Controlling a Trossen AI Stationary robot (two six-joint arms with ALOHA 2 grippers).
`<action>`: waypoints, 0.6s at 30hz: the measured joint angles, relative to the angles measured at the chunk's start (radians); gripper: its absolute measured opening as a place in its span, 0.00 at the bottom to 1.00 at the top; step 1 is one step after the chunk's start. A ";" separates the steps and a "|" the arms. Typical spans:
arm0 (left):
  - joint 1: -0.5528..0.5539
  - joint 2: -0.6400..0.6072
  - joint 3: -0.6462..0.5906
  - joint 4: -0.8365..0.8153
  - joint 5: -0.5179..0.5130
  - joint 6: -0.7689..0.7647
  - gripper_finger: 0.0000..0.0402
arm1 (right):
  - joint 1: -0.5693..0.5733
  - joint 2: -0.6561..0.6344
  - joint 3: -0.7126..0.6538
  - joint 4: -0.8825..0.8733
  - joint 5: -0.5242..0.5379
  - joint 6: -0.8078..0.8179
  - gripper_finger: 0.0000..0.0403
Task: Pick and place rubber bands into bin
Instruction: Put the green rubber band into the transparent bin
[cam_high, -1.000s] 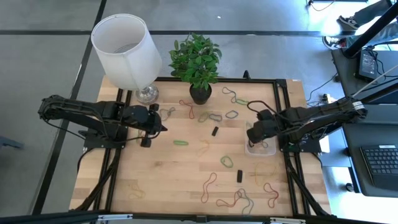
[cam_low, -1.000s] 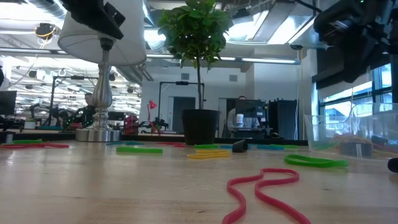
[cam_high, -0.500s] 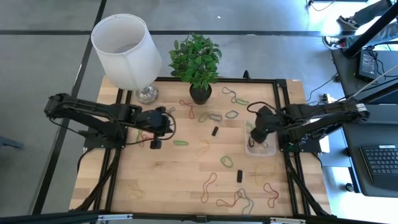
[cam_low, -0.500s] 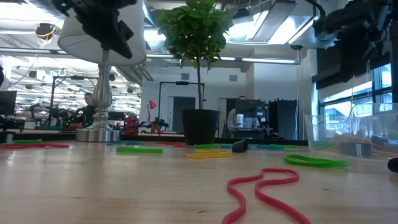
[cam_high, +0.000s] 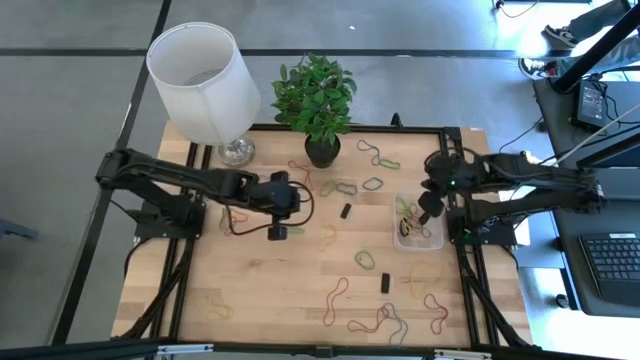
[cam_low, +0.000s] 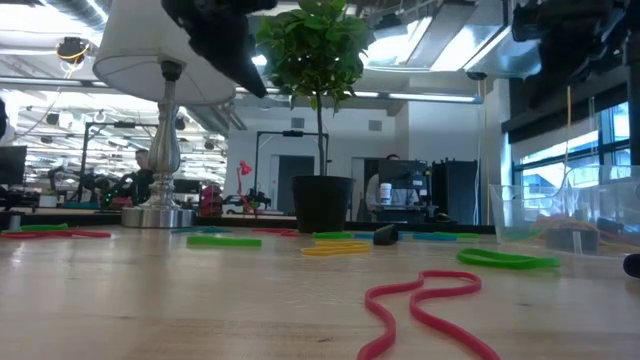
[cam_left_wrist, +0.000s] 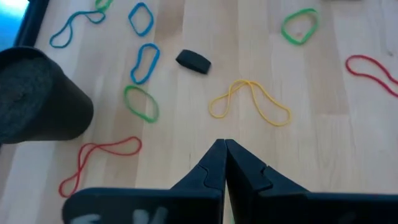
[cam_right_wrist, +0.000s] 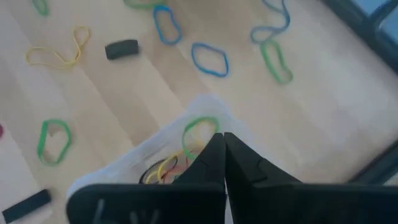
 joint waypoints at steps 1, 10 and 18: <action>0.000 0.014 0.003 0.002 0.000 -0.001 0.01 | -0.010 -0.005 0.000 0.010 0.000 -0.023 0.00; 0.000 0.124 0.006 0.000 -0.003 -0.123 0.16 | -0.042 -0.012 0.000 0.042 -0.003 -0.134 0.00; 0.000 0.245 0.006 -0.008 -0.003 -0.129 0.37 | -0.043 -0.012 0.000 0.041 -0.004 -0.108 0.00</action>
